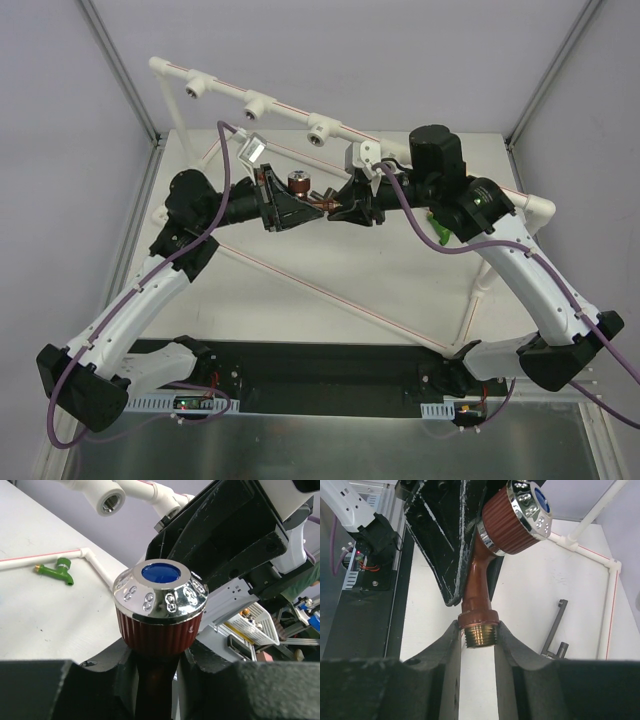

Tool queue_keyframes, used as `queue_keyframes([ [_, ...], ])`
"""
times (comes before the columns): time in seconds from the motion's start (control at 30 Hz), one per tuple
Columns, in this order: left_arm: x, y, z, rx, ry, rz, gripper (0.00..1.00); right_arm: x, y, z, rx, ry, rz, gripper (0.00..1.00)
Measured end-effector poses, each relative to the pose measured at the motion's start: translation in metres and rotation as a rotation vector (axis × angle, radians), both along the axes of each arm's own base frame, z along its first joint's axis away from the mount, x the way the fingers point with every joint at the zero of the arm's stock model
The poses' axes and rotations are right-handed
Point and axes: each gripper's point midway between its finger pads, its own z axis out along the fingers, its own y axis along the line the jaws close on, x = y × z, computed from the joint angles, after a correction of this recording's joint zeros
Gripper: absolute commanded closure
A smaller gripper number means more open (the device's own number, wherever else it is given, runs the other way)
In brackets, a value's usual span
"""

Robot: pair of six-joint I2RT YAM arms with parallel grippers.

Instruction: Install the water faucets

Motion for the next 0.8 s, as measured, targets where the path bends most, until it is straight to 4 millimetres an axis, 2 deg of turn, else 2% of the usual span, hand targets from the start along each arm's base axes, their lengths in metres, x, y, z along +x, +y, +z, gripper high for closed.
queue_keyframes([
  [0.03, 0.000, 0.000, -0.001, -0.001, -0.001, 0.001, 0.91, -0.001, 0.000, -0.001, -0.003, 0.005, 0.003, 0.98],
  [0.07, 0.001, 0.000, -0.002, -0.002, -0.001, 0.001, 1.00, -0.002, -0.001, -0.002, -0.007, 0.011, 0.004, 0.98],
  [0.17, 0.001, -0.001, -0.006, -0.001, 0.013, 0.002, 1.00, -0.003, -0.001, -0.006, -0.019, 0.021, 0.010, 0.98],
  [0.2, 0.002, -0.001, -0.007, 0.000, 0.017, 0.003, 1.00, -0.003, -0.001, -0.008, -0.023, 0.024, 0.009, 0.91],
  [0.27, 0.003, -0.001, -0.010, 0.000, 0.023, 0.011, 1.00, -0.002, -0.002, -0.011, -0.033, 0.026, 0.008, 0.69],
  [0.3, 0.003, 0.000, -0.011, 0.000, 0.024, 0.016, 1.00, -0.001, -0.002, -0.012, -0.038, 0.028, 0.005, 0.47],
  [0.33, 0.005, 0.000, -0.013, 0.000, 0.026, 0.027, 1.00, 0.000, -0.002, -0.014, -0.045, 0.028, 0.000, 0.33],
  [0.4, 0.006, 0.003, -0.015, 0.005, 0.030, 0.047, 1.00, 0.002, -0.004, -0.017, -0.060, 0.026, -0.016, 0.22],
  [0.47, 0.011, 0.011, -0.017, 0.011, 0.025, 0.088, 1.00, 0.006, -0.008, -0.021, -0.084, 0.023, -0.048, 0.18],
  [0.6, 0.031, 0.049, -0.021, 0.020, 0.011, 0.248, 1.00, 0.022, -0.023, -0.027, -0.146, -0.012, -0.150, 0.11],
  [0.7, 0.046, 0.083, -0.030, 0.029, 0.017, 0.384, 1.00, 0.034, -0.044, -0.027, -0.193, -0.056, -0.248, 0.09],
  [0.8, 0.059, 0.112, -0.037, 0.040, 0.028, 0.495, 1.00, 0.046, -0.068, -0.019, -0.223, -0.102, -0.352, 0.08],
])
